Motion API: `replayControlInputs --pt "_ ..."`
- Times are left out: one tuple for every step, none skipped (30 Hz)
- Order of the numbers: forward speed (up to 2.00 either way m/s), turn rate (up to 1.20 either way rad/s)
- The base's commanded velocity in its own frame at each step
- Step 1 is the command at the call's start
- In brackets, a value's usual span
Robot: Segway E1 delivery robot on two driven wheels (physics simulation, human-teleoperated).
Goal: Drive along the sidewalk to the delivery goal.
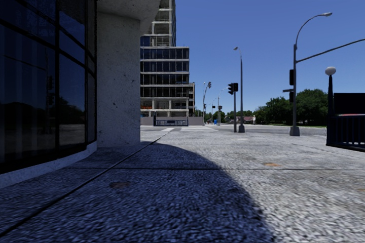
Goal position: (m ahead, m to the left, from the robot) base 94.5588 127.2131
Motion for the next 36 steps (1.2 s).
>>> replayControlInputs --pt "2.0 0.0" --pt "2.0 0.0" --pt "2.0 0.0" --pt "2.0 0.0" --pt "2.0 0.0" --pt "2.0 0.0" --pt "2.0 0.0" --pt "2.0 0.0" --pt "2.0 0.0" --pt "2.0 0.0" --pt "2.0 0.0" --pt "2.0 0.0" --pt "2.0 0.0" --pt "2.0 0.0" --pt "2.0 0.0" --pt "2.0 0.0" --pt "2.0 0.0" --pt "2.0 0.0" --pt "2.0 0.0" --pt "2.0 0.0" --pt "2.0 0.0" --pt "2.0 0.0" --pt "2.0 0.0" --pt "2.0 0.0" --pt "2.0 0.0" --pt "2.0 0.0" --pt "2.0 0.0" --pt "2.0 0.0" --pt "2.0 0.0" --pt "2.0 0.0" --pt "2.0 0.0" --pt "2.0 0.0" --pt "2.0 0.0" --pt "2.0 0.0" --pt "2.0 0.0" --pt "2.0 0.0"
